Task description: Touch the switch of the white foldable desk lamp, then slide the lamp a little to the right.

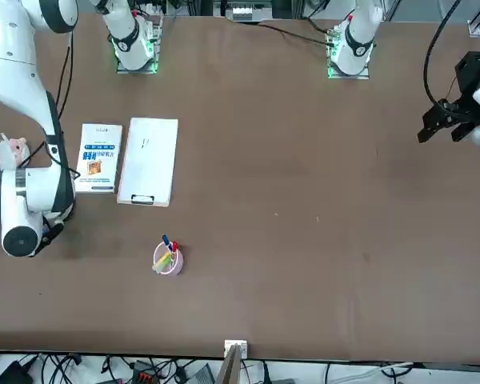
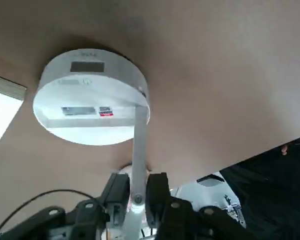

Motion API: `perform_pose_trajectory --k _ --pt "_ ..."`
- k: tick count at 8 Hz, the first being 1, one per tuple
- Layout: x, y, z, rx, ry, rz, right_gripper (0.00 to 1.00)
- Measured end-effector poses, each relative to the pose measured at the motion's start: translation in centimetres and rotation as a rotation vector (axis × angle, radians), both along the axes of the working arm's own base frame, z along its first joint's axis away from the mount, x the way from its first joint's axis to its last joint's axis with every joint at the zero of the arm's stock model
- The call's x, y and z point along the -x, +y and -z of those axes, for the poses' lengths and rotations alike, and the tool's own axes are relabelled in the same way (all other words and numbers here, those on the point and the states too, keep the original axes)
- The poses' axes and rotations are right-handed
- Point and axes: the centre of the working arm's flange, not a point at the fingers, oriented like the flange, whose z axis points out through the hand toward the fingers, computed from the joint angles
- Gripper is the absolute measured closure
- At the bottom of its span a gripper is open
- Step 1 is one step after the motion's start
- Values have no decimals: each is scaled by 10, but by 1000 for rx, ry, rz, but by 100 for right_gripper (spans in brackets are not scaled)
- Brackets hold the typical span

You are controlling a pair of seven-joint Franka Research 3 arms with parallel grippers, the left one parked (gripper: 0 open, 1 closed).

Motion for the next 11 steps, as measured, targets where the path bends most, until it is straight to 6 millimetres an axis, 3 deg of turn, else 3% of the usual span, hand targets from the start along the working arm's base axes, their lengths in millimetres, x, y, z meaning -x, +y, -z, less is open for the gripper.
perform_pose_trajectory --k 4,6,9,11 --pt "-12 5 -16 2 -49 -10 2" --pt "-28 32 -37 -3 -103 -53 0" --pt "-51 117 -99 -45 -213 -135 0" --pt "-36 150 -170 -159 -271 -82 0"
